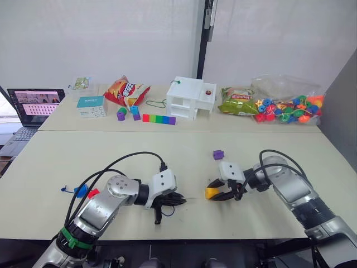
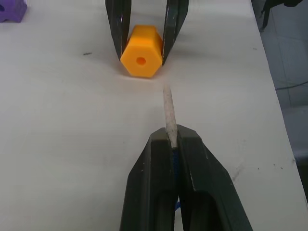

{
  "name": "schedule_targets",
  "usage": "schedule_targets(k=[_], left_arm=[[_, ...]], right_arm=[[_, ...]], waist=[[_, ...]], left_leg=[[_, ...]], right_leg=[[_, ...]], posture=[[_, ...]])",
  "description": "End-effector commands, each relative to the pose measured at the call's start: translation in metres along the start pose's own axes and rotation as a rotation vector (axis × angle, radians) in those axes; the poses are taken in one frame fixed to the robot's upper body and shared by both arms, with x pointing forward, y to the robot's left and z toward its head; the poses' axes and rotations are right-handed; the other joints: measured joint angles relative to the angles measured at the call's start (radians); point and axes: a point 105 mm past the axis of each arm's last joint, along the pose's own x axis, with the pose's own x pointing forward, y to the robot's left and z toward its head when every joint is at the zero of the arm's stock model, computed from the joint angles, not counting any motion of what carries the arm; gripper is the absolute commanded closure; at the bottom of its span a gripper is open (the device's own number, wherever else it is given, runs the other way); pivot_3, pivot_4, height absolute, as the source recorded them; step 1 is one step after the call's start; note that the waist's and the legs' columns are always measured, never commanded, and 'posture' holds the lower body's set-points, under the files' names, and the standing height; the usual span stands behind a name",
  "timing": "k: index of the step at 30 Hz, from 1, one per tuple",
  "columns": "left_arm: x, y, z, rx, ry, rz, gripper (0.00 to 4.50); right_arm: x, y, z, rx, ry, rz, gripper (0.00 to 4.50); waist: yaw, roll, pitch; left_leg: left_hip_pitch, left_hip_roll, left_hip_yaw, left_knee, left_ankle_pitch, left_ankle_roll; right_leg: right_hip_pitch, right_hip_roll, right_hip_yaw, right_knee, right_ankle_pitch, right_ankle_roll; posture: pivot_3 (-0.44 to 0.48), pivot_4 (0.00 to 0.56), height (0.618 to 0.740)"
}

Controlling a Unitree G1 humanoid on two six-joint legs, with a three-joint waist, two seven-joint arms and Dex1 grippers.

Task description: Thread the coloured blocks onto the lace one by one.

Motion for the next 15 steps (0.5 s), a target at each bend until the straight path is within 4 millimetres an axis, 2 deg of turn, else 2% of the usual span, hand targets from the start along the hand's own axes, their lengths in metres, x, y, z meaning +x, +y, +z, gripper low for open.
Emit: schedule_targets(k=[1,4,15], left_arm=[[0.0023,0.0034,0.007,0.028,0.015,0.003,4.5],[0.0033,0.003,0.0016,0.043,0.054,-0.012,4.5],[0.0121,0.0045,0.0061,0.053,0.053,-0.031,4.5]], right_arm=[[0.0047,0.0067,0.0114,-0.027,-0.008,-0.001,3.23],[0.0063,0.0099,0.0067,-0.018,0.022,-0.008,3.23],[0.0063,0.0102,0.0078,-0.015,0.039,-0.02,3.23]], waist=[[-0.001,0.0,0.0],[-0.001,0.0,0.0],[0.0,0.0,0.0]], left_leg=[[0.0,0.0,0.0,0.0,0.0,0.0],[0.0,0.0,0.0,0.0,0.0,0.0],[0.0,0.0,0.0,0.001,0.0,0.0]], right_leg=[[0.0,0.0,0.0,0.0,0.0,0.0],[0.0,0.0,0.0,0.0,0.0,0.0],[0.0,0.001,0.0,0.0,0.0,0.0]], posture=[[0.0,0.15,0.74],[0.0,0.15,0.74],[0.0,0.15,0.74]])
